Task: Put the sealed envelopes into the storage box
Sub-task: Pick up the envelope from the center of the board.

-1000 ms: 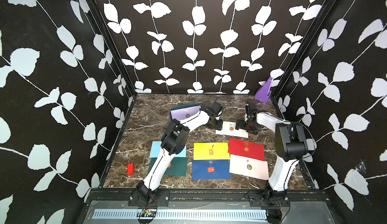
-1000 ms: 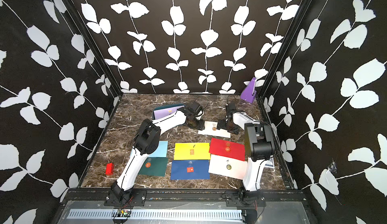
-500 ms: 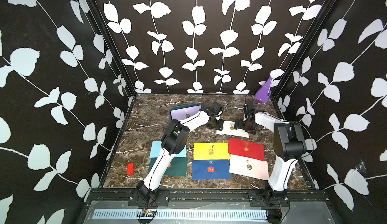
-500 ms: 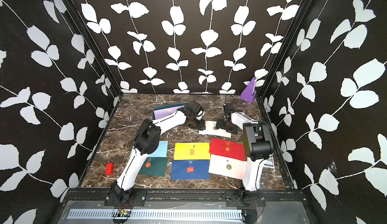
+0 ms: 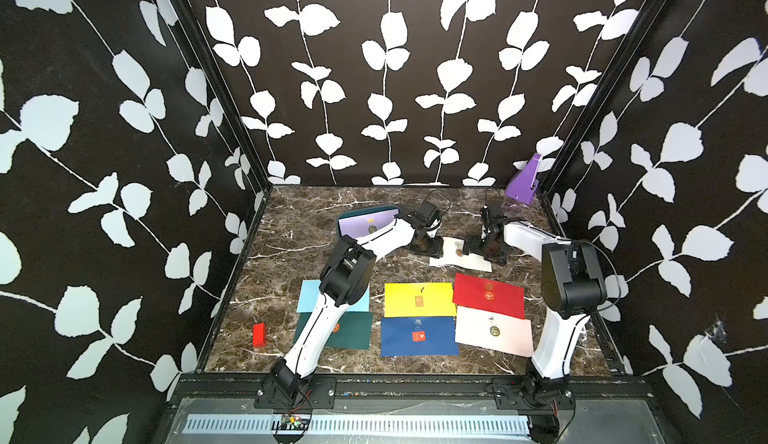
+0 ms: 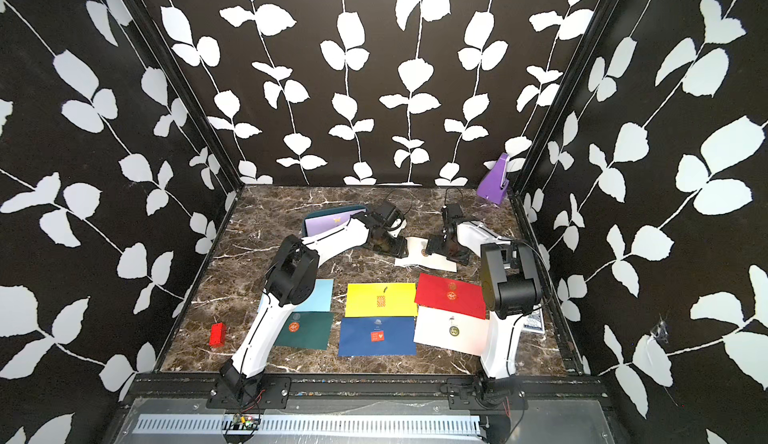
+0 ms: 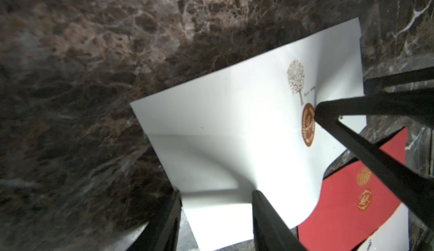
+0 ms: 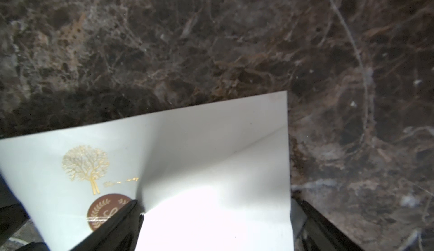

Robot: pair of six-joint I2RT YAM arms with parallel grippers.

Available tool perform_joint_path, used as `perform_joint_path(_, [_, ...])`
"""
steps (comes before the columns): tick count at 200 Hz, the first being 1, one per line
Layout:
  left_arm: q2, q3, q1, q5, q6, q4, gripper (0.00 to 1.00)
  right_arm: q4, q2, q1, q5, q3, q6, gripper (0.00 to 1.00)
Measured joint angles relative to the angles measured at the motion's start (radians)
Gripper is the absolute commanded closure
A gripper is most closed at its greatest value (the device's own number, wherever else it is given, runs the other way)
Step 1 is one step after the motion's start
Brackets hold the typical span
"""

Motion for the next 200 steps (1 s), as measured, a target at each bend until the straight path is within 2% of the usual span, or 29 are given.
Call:
perform_joint_path(12, [0.001, 0.002, 0.001, 0.004, -0.001, -0.001, 0.45, 0.005, 0.001, 0.000, -0.006, 0.000, 0.000, 0.01])
perform_joint_path(15, [0.001, 0.002, 0.001, 0.005, 0.000, 0.000, 0.36, 0.005, 0.002, 0.000, -0.008, 0.001, 0.000, 0.01])
perform_joint_path(18, [0.001, 0.002, 0.001, 0.008, -0.001, 0.000, 0.33, 0.006, 0.002, 0.000, -0.009, 0.002, 0.000, 0.01])
perform_joint_path(55, [0.001, -0.001, 0.007, 0.043, -0.024, 0.029, 0.29, 0.009, 0.006, 0.000, -0.016, 0.007, -0.002, 0.01])
perform_joint_path(58, [0.001, -0.003, 0.008, 0.047, -0.027, 0.035, 0.20, 0.008, 0.006, 0.000, -0.016, 0.008, -0.003, 0.01])
perform_joint_path(61, [0.001, -0.004, 0.009, 0.049, -0.030, 0.040, 0.05, 0.007, 0.007, 0.000, -0.016, 0.010, -0.004, 0.02])
perform_joint_path(65, [0.001, -0.006, 0.010, 0.059, -0.035, 0.048, 0.01, 0.007, 0.008, 0.000, -0.018, 0.011, -0.005, 0.01])
perform_joint_path(135, [0.004, 0.015, 0.000, 0.013, -0.018, 0.057, 0.01, 0.048, 0.011, 0.008, -0.078, 0.014, -0.012, 0.04])
perform_joint_path(200, [0.007, 0.027, -0.001, -0.095, 0.001, 0.021, 0.05, 0.179, 0.029, 0.023, -0.270, 0.009, 0.003, 0.09])
